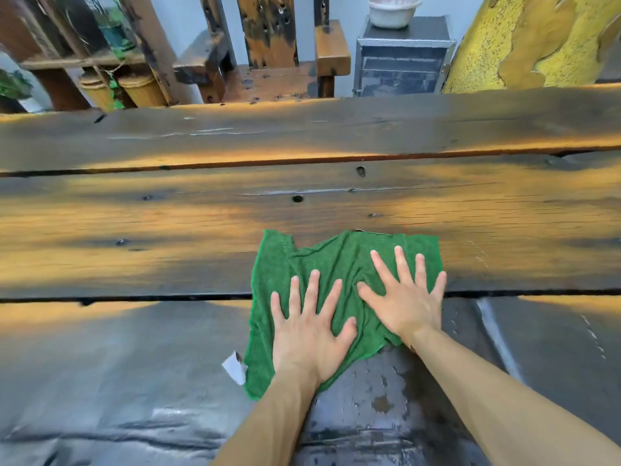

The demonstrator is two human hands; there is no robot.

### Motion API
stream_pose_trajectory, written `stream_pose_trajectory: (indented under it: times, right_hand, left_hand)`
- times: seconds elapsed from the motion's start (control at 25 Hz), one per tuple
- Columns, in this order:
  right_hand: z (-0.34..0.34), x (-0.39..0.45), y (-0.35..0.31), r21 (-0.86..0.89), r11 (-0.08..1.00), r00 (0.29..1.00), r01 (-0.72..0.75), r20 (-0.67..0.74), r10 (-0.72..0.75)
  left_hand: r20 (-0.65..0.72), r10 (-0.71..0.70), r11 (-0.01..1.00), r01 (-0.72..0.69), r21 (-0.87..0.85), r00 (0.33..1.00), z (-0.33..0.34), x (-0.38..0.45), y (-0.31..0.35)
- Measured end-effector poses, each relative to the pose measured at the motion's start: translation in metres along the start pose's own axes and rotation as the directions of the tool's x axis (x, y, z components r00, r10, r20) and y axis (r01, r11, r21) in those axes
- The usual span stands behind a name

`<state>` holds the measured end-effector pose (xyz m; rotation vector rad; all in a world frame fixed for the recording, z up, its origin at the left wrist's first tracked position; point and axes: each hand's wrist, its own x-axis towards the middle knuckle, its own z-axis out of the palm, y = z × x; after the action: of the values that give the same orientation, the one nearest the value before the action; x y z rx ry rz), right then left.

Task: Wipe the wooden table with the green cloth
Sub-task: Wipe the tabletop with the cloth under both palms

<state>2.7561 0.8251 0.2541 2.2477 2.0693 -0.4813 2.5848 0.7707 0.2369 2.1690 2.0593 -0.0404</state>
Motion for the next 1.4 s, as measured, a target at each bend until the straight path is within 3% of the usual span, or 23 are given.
stream_pose_trajectory:
  times: [0.4, 0.48, 0.72, 0.96, 1.4]
  right_hand:
    - [0.047, -0.217, 0.064, -0.041, 0.997, 0.998, 0.059, 0.020, -0.058]
    - [0.059, -0.252, 0.073, -0.047, 0.998, 0.998, 0.050, -0.037, -0.051]
    - [0.072, -0.319, 0.103, -0.061, 0.998, 1.000, -0.009, 0.004, 0.010]
    - [0.066, -0.315, 0.114, 0.000, 0.996, 0.994, -0.089, 0.060, 0.089]
    - [0.034, -0.206, 0.127, -0.060, 0.997, 0.999, -0.051, -0.008, 0.051]
  left_hand:
    - [0.056, 0.067, 0.998, -0.066, -0.021, 0.996, 0.016, -0.213, 0.015]
    - [0.054, 0.070, 0.997, -0.069, -0.022, 0.996, 0.020, -0.242, 0.018]
    - [0.107, 0.091, 0.995, -0.088, -0.037, 0.990, 0.028, -0.290, 0.028]
    - [0.131, 0.169, 0.985, -0.170, -0.007, 0.977, 0.028, -0.276, 0.031]
    - [0.164, 0.211, 0.977, -0.204, -0.060, 0.964, 0.009, -0.168, 0.060]
